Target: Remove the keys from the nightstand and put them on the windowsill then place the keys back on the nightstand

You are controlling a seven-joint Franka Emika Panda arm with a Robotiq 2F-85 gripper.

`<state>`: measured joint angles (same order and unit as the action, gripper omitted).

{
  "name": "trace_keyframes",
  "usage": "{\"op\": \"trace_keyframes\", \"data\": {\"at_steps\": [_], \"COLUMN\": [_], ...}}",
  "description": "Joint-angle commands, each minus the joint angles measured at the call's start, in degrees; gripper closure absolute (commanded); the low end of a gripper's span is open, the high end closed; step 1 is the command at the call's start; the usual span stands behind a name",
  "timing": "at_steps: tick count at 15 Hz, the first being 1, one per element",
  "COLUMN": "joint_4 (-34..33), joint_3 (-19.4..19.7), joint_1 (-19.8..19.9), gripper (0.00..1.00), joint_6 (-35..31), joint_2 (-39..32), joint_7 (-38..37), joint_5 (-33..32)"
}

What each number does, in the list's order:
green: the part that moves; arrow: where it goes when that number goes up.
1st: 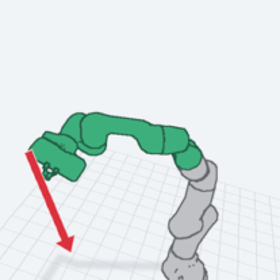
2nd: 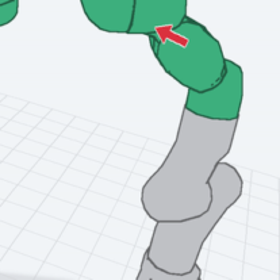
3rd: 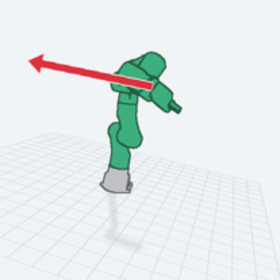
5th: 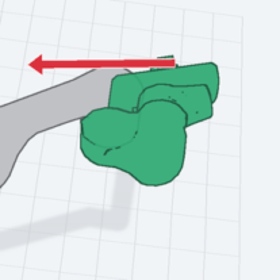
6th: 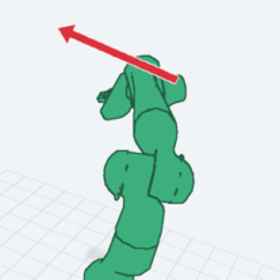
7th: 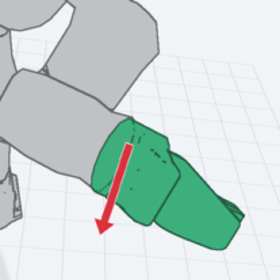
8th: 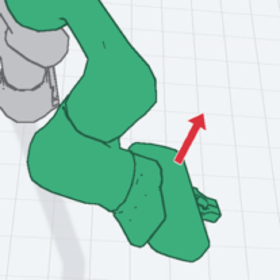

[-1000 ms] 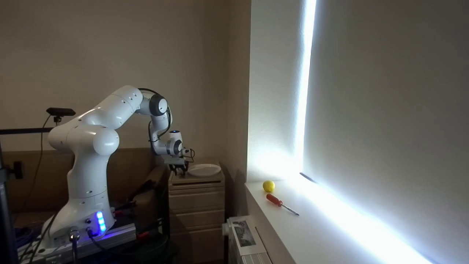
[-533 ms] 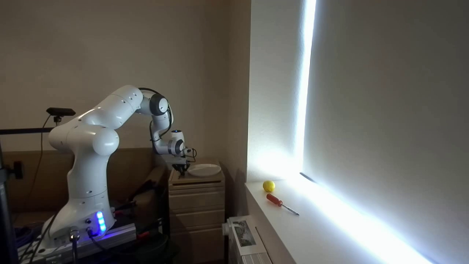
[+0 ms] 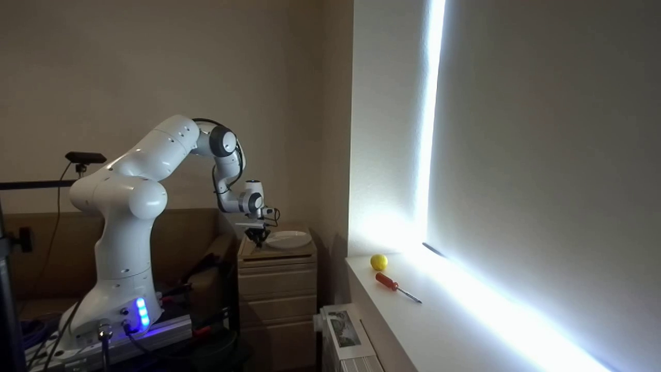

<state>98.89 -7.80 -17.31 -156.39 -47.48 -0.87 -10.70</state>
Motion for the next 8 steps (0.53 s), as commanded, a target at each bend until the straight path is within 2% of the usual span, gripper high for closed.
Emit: {"op": "trace_keyframes", "data": {"at_steps": [1,6,8], "joint_4": [12.1,24.1,28.7], "joint_3": [0.4,4.7,5.7], "joint_1": [2.2,3.6,6.1], "gripper": [0.96,0.96,0.96], "joint_6": [2.6,0.0,-2.0], "joint_2": [12.3,25.9,30.7], "joint_7": [0.0,-5.0,-7.4], "joint_5": [1.6,0.7,3.0]}}
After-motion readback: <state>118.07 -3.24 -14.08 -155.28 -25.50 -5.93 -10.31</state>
